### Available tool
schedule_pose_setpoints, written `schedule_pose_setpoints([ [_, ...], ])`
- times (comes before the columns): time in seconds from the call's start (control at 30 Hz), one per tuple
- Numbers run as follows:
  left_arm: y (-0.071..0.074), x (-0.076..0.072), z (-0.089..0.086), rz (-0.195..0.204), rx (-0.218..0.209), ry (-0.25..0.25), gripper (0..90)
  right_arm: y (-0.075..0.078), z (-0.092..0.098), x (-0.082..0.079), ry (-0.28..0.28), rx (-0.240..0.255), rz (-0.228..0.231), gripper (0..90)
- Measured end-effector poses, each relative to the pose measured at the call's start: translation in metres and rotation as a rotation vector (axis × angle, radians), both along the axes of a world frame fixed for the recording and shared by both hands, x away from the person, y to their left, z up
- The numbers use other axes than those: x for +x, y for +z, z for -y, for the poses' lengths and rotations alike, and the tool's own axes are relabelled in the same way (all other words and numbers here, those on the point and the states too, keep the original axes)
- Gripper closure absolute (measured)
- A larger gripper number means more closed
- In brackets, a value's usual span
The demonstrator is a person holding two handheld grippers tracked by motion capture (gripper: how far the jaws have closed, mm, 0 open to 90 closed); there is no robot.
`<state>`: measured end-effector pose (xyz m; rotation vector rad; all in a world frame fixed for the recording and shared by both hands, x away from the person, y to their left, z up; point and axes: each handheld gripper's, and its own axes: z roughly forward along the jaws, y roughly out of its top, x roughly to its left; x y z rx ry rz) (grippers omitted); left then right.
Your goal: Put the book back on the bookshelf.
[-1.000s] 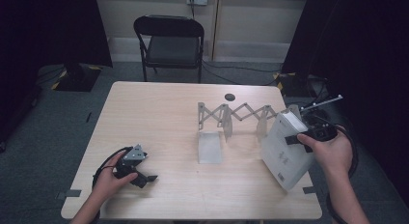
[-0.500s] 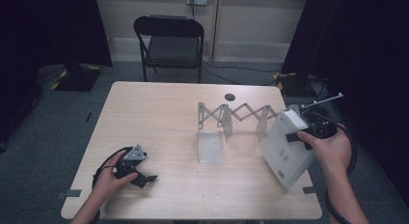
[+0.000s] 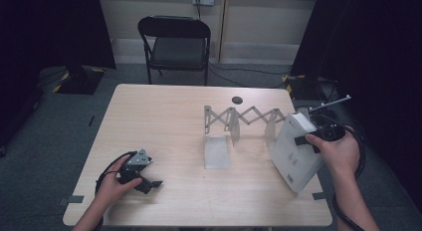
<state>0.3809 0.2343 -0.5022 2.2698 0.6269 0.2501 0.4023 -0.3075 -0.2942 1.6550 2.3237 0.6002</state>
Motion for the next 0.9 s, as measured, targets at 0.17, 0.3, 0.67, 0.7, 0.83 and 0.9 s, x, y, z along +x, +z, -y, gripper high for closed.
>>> schedule_pose_setpoints([
  [0.17,0.0,0.0,0.0,0.0,0.0,0.0,0.0,0.0,-0.001,0.003,-0.009,-0.002,-0.005,52.9],
  [0.3,0.0,0.0,0.0,0.0,0.0,0.0,0.0,-0.001,-0.001,0.005,-0.009,-0.002,0.002,52.9],
  [0.67,0.0,0.0,0.0,0.0,0.0,0.0,0.0,-0.002,-0.001,0.011,-0.018,-0.005,-0.002,52.9],
  [0.7,0.0,0.0,0.0,0.0,0.0,0.001,0.0,-0.002,-0.001,0.012,-0.018,-0.005,-0.004,52.9],
  [0.83,0.0,0.0,0.0,0.0,0.0,0.0,0.0,-0.002,-0.001,0.014,-0.022,-0.003,0.0,52.9],
  [0.9,0.0,0.0,0.0,0.0,0.0,0.0,0.0,-0.003,0.0,0.014,-0.024,-0.001,-0.002,52.9],
])
